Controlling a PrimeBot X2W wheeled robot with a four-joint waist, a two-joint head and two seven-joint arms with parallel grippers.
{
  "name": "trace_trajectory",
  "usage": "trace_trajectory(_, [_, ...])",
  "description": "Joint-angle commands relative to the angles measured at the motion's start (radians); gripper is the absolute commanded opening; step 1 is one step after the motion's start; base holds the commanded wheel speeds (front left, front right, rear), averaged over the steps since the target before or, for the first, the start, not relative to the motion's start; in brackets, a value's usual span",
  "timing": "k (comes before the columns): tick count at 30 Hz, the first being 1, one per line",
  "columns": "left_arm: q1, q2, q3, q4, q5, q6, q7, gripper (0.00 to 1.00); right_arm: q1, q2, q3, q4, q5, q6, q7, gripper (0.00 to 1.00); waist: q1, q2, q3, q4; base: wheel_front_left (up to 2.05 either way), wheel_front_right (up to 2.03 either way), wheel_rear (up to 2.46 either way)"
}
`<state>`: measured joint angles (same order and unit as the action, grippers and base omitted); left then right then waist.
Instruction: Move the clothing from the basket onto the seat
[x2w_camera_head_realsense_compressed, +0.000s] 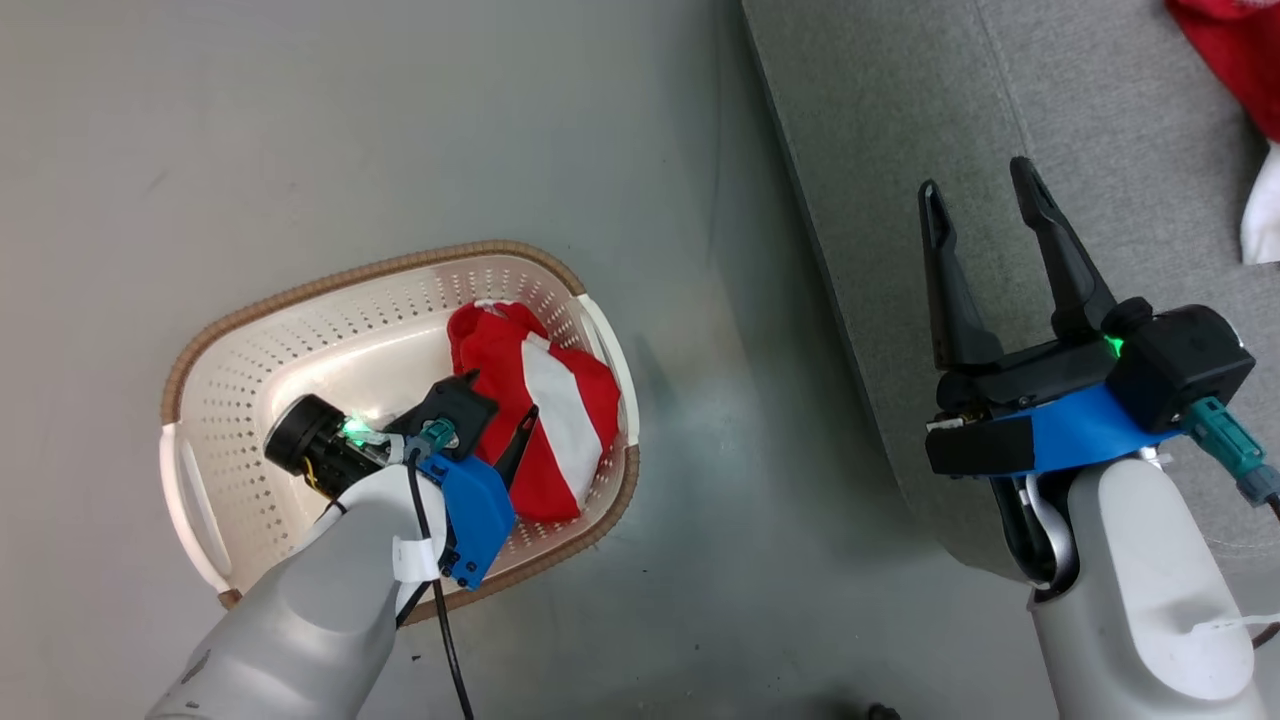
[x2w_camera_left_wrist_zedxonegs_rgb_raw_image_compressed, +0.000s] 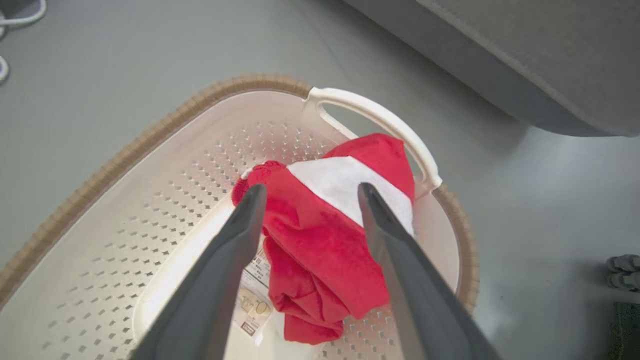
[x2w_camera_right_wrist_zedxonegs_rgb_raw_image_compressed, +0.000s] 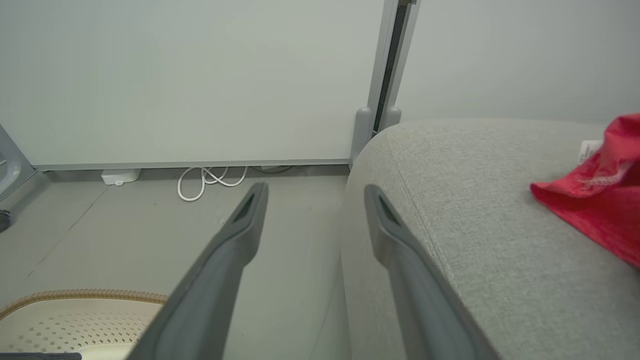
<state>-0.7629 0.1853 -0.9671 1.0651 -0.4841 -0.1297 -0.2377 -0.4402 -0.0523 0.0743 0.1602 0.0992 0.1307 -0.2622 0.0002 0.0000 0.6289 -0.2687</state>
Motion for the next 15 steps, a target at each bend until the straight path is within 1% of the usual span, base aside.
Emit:
trace_trajectory(1, [-0.027,0.003,-0.022,0.008,-0.022,-0.001,0.006,1.0,-0.022,0.003,0.001,-0.007,0.005,0.0,-0.004,1.0,-0.0002,0.0,0.049,-0.008,0.0,0.0,0.0])
trace_trajectory(8, [-0.077,0.017,-0.131,0.035,-0.128,-0.001,0.053,1.0,-0.049,0.003,-0.004,-0.019,0.005,0.0,-0.004,1.0,-0.0002,0.0,0.125,-0.008,0.0,0.0,0.0])
trace_trajectory(15, [-0.103,0.021,-0.197,0.058,-0.229,-0.001,0.103,1.0,-0.064,0.003,-0.008,-0.025,0.008,0.0,-0.004,1.0,-0.0002,0.0,0.179,-0.004,0.0,0.0,0.0])
